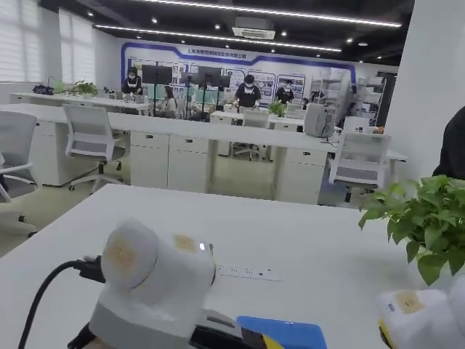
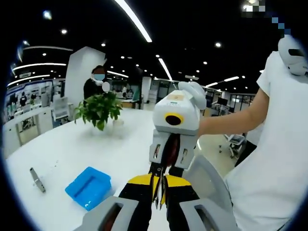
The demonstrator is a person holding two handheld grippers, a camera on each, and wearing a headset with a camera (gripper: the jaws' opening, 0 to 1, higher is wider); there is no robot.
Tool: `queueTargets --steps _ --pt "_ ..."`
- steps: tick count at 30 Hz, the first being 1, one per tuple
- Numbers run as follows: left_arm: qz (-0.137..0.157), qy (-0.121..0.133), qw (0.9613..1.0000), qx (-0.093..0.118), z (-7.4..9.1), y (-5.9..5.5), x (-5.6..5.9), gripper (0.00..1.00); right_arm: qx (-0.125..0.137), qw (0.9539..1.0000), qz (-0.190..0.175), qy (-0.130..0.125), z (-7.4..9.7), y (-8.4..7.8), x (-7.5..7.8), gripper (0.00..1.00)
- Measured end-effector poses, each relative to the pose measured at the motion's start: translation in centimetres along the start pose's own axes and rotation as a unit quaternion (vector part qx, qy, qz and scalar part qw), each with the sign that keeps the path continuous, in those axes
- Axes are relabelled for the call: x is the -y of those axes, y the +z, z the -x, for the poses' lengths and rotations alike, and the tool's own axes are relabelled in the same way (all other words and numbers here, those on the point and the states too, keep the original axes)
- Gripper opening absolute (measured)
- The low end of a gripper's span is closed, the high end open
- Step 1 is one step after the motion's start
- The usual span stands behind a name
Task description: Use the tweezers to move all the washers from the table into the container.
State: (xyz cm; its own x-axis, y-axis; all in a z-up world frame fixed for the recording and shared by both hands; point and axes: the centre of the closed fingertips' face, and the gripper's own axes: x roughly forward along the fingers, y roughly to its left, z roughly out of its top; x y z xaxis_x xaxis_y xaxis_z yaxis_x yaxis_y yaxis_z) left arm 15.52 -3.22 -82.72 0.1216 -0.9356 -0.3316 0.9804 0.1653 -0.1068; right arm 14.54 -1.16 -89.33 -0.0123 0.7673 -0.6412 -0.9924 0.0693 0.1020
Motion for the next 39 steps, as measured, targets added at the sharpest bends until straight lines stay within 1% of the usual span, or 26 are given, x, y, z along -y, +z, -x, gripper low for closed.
queueTargets --steps 2,6,9,11,13,14,15,20,21,22,23,25,27,28,30,31,32,34,36,37,39 --pt "-0.004 -0.006 1.0 0.003 -0.1 0.1 0.3 0.05 -0.003 0.9999 0.004 0.013 -0.1 0.0 -0.5 0.03" --pt "-0.009 -0.024 0.9997 0.005 -0.5 0.2 1.1 0.04 -0.007 0.9995 0.013 0.028 -0.3 0.2 -1.1 0.03" --pt "-0.014 -0.033 0.9994 0.002 -0.7 0.0 1.5 0.0 -0.005 0.9991 0.019 0.038 -0.3 0.6 -1.5 0.03" --pt "-0.017 -0.035 0.9992 0.005 -0.8 0.0 1.6 0.0 -0.004 0.9989 0.022 0.04 -0.4 0.7 -1.6 0.03" --pt "-0.012 -0.043 0.999 0.004 -0.8 0.0 1.8 0.0 -0.004 0.9988 0.025 0.042 -0.5 0.7 -1.7 0.03" --pt "-0.013 -0.043 0.999 0.003 -0.7 0.0 1.8 0.0 -0.002 0.9988 0.025 0.043 -0.6 0.7 -1.6 0.03" --pt "-0.023 -0.04 0.9989 0.003 -0.7 -0.1 1.7 0.0 0.0 0.9988 0.025 0.043 -0.6 0.8 -1.6 0.03" --pt "-0.025 -0.034 0.9991 -0.003 -0.4 0.0 1.5 0.0 0.017 0.9988 0.032 0.035 -0.9 1.3 -1.5 0.04" --pt "-0.026 -0.035 0.9991 0.0 -0.3 0.2 1.4 0.0 0.019 0.999 0.025 0.033 -0.9 1.3 -1.5 0.04" --pt "-0.023 -0.037 0.999 0.002 -0.2 0.3 1.4 0.0 0.019 0.9989 0.016 0.039 -1.0 1.4 -1.7 0.04" --pt "-0.018 -0.04 0.999 0.011 0.0 0.7 1.3 0.0 0.02 0.9989 0.016 0.039 -1.0 1.4 -1.6 0.05" --pt "-0.021 -0.038 0.9988 0.021 0.4 1.2 1.2 0.0 0.024 0.999 0.015 0.035 -1.2 1.4 -1.5 0.07" --pt "-0.021 -0.04 0.9988 0.02 0.6 1.4 1.2 0.0 0.031 0.9986 0.005 0.042 -1.4 1.5 -1.9 0.11" --pt "-0.026 -0.038 0.9988 0.014 0.6 1.3 1.2 0.0 0.036 0.9985 0.004 0.042 -1.5 1.6 -1.9 0.13" --pt "-0.031 -0.037 0.9988 0.013 0.8 1.3 1.3 0.0 0.039 0.9985 0.002 0.038 -1.4 1.6 -1.7 0.14" --pt "-0.032 -0.037 0.9987 0.016 0.9 1.5 1.3 0.0 0.037 0.9986 -0.001 0.037 -1.4 1.5 -1.6 0.15" --pt "-0.032 -0.035 0.9986 0.025 1.2 2.0 1.3 0.0 0.035 0.9988 -0.002 0.035 -1.5 1.2 -1.5 0.16" --pt "-0.028 -0.039 0.9983 0.033 1.5 2.6 1.3 0.0 0.035 0.9987 -0.009 0.037 -1.5 0.8 -1.4 0.16" --pt "-0.036 -0.036 0.998 0.038 1.9 3.1 1.4 0.0 0.038 0.9985 -0.013 0.037 -1.6 0.7 -1.4 0.16" --pt "-0.035 -0.037 0.9979 0.04 2.0 3.3 1.4 0.0 0.04 0.9985 -0.015 0.036 -1.5 0.7 -1.4 0.15" --pt "-0.028 -0.042 0.9971 0.056 2.4 3.9 1.6 0.0 0.044 0.9983 -0.016 0.034 -1.4 0.8 -1.4 0.11"
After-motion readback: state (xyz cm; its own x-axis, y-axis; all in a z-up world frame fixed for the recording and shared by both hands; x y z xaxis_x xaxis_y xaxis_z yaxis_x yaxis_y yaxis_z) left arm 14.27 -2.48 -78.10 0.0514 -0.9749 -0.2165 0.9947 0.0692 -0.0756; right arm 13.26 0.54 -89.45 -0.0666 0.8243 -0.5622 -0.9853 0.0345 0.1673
